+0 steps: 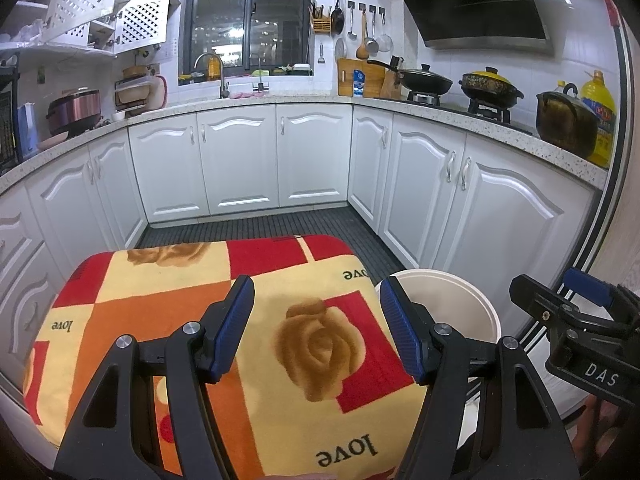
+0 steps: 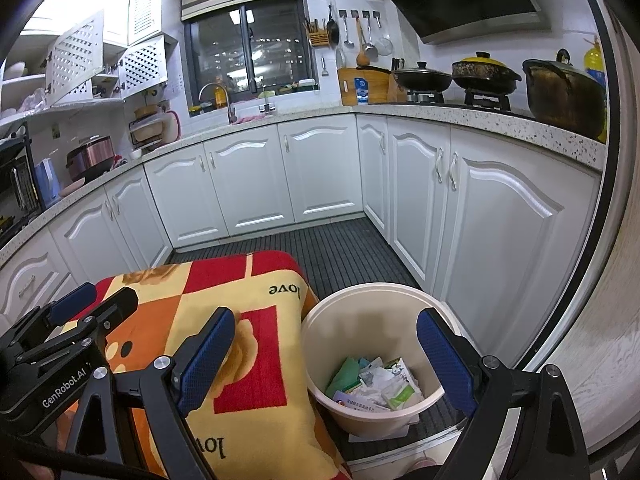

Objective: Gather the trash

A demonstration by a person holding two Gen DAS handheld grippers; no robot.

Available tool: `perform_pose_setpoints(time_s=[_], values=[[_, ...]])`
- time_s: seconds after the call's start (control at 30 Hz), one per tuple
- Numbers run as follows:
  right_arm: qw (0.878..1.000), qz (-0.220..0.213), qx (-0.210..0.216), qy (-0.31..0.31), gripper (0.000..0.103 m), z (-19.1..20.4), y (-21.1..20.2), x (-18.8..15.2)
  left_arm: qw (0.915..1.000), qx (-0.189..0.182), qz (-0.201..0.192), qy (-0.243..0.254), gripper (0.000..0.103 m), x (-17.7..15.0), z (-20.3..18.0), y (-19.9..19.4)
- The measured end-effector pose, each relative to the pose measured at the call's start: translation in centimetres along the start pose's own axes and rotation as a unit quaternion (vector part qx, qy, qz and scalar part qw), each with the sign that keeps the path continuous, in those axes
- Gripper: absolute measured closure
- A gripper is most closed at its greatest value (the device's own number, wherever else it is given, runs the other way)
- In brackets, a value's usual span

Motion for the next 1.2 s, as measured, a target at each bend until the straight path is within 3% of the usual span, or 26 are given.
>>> perform_pose_setpoints(time_s=[1.2], values=[[1.000,0.011,-0.002,-0.003,0.012,-0.6,1.0,-0.3,0.9999,0.003,0.010,-0.004,0.039,-0.9,0.1,0.9]])
Point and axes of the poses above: each gripper's, at about its wrist camera, not at the fingertips, and y roughly the way its jaws point, z to its left, x to its top, the point moved 3 cm from there along y, roughly the way its jaws point, and after that the axes turned 14 degrees about y, right-handed, at the moved point
